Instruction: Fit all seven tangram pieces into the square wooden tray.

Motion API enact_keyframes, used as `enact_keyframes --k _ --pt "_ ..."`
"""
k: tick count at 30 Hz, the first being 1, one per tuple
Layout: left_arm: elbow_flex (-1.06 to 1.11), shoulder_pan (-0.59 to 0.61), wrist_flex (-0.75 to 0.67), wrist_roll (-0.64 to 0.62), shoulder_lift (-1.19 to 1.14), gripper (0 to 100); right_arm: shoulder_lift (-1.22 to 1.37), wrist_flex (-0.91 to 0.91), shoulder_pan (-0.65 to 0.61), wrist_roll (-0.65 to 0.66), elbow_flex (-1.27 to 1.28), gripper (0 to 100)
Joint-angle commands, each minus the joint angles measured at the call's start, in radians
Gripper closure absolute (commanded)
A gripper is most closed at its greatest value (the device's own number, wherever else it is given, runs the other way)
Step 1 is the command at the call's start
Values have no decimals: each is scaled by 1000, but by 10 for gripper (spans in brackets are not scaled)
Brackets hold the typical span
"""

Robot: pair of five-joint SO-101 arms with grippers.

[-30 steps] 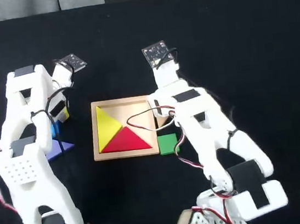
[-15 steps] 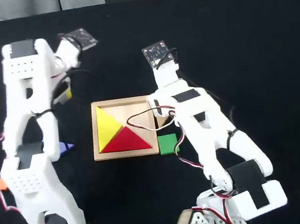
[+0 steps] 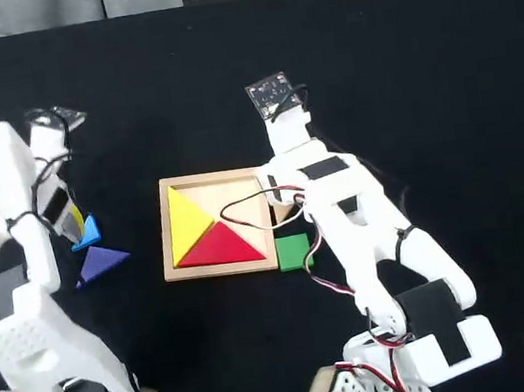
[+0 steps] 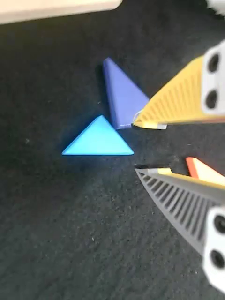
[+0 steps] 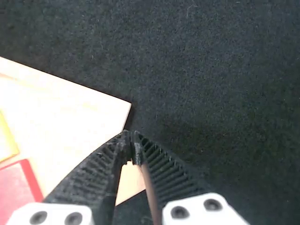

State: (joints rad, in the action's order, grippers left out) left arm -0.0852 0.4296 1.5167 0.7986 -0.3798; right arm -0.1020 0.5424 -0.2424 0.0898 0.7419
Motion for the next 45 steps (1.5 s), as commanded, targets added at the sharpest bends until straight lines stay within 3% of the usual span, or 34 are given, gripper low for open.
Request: enact_keyframes --k 1,6,9,19,26,45 --pt "314 -62 -209 -31 265 855 -7 -15 -12 8 -4 986" --pt "642 -113 -448 -32 600 814 -7 -14 -15 8 -4 986" --pt "717 -116 -531 -61 664 763 -7 -12 -17 8 -4 986" --pt "493 -77 -400 -66 376 760 -7 -12 -18 72 -2 986" --pt "367 -77 -433 -94 192 758 -7 -11 -18 75 -2 986" --pt "348 -39 -470 -61 114 758 -5 -12 -18 75 -2 986"
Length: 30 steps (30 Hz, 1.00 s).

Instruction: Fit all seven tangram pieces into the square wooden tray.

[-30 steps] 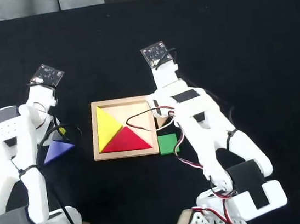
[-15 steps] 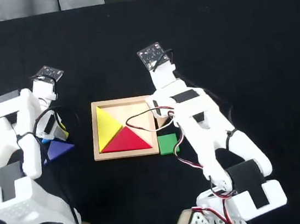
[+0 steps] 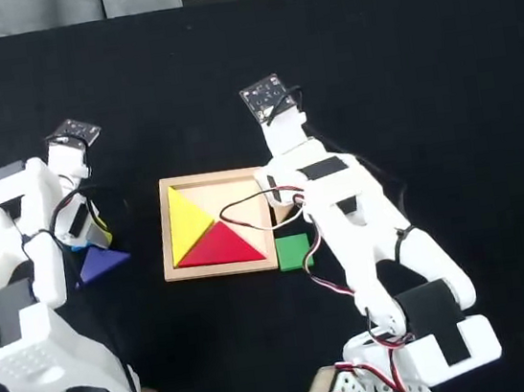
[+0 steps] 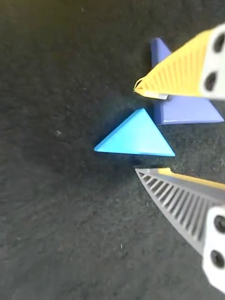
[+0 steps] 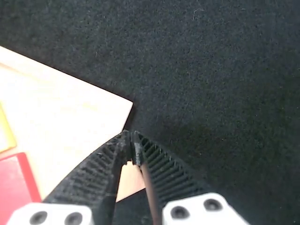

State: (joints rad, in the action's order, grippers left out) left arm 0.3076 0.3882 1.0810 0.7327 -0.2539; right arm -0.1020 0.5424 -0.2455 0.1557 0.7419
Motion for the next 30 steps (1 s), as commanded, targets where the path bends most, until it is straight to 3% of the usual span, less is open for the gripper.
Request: enact_keyframes --k 1,11,17,21,23,26,30 --pt "-45 -4 -51 2 -28 758 -5 -12 -15 9 -2 986" --pt "-45 -24 -63 2 -48 769 -5 -14 -15 9 -2 986" --pt "-45 -24 -61 6 -48 893 -5 -14 -15 9 -2 986" --pt "-44 -22 -55 6 -48 891 -5 -14 -15 11 -2 986" --pt "-85 -39 2 6 -34 892 -5 -14 -15 11 -2 986" --pt "-263 -90 212 3 55 894 -10 -14 -11 11 -2 986" --pt "-469 -232 433 29 160 891 -15 -11 21 5 -7 987"
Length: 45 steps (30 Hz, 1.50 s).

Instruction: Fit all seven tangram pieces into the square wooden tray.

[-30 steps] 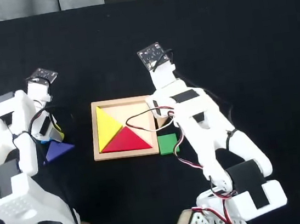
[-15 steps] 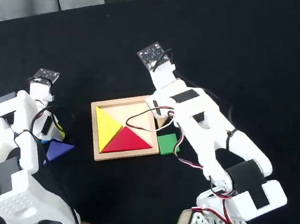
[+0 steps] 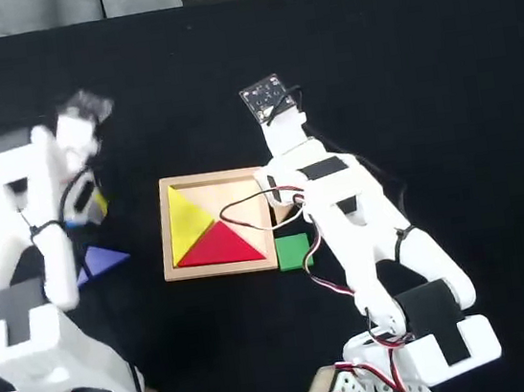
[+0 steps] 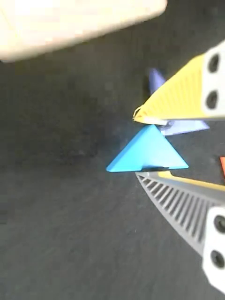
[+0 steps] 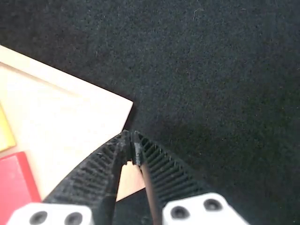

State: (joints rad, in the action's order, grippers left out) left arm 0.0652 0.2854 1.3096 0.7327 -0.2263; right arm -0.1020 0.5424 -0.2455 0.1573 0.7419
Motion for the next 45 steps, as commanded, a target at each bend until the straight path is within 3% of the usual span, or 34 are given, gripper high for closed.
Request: enact_keyframes --k 1,6,15,27,36,40,45 --pt "-249 -171 235 64 149 891 -15 -14 34 3 -8 987" --pt "-260 -348 262 278 157 891 -24 -15 75 2 -16 987" --pt "-269 -538 212 397 -52 891 -84 -18 190 -120 -16 987" --pt "-272 -549 37 440 -218 891 -90 -54 232 -138 -16 987" --pt "-272 -526 28 437 -221 888 -90 -54 230 -138 -16 987" --pt "-272 -498 -12 396 -221 806 -90 -54 227 -133 -16 987" --pt "-266 -484 -49 368 -221 798 -85 -54 227 -133 -16 987"
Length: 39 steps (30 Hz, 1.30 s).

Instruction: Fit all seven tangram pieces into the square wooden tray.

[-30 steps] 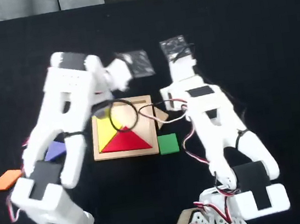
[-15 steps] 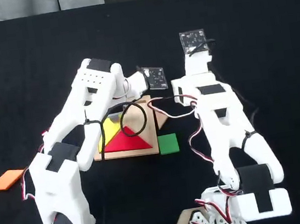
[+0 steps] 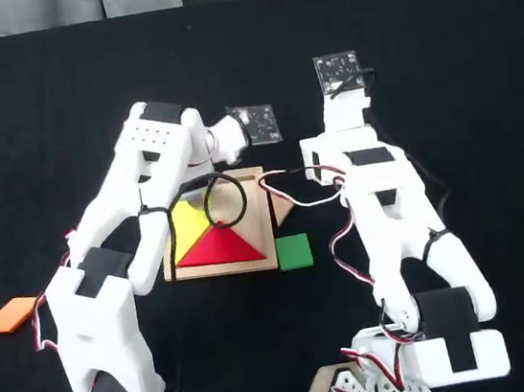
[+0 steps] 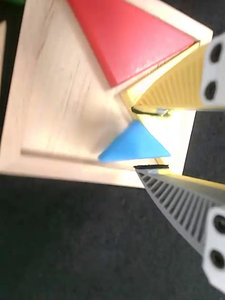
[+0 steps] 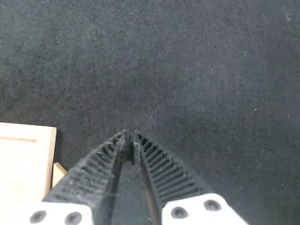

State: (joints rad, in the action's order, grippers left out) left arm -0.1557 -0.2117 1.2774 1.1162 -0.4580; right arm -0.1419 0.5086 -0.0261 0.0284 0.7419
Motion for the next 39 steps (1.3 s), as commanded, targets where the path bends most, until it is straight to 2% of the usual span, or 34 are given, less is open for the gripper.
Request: enact_keyframes --k 1,7,11,17,24,30,33,39 --pt "-42 13 -17 -15 11 798 -44 -20 8 -5 -16 987" --pt "-51 8 -25 -29 14 798 -44 -20 8 -5 -16 987" --pt "-51 -47 -32 -107 11 798 -44 -20 8 -3 -18 987" --pt "-2 -38 -169 -104 -44 798 -44 -20 8 -3 -18 987" --pt "-15 27 -164 -101 -61 798 -45 -20 8 -3 -18 987" --pt "-28 87 -163 -40 -63 798 -44 -20 8 -3 -18 987" --pt "-31 79 -155 -46 -60 798 -42 -20 8 -3 -18 987" --pt "-148 31 -17 -46 6 798 -44 -20 6 -3 -18 987"
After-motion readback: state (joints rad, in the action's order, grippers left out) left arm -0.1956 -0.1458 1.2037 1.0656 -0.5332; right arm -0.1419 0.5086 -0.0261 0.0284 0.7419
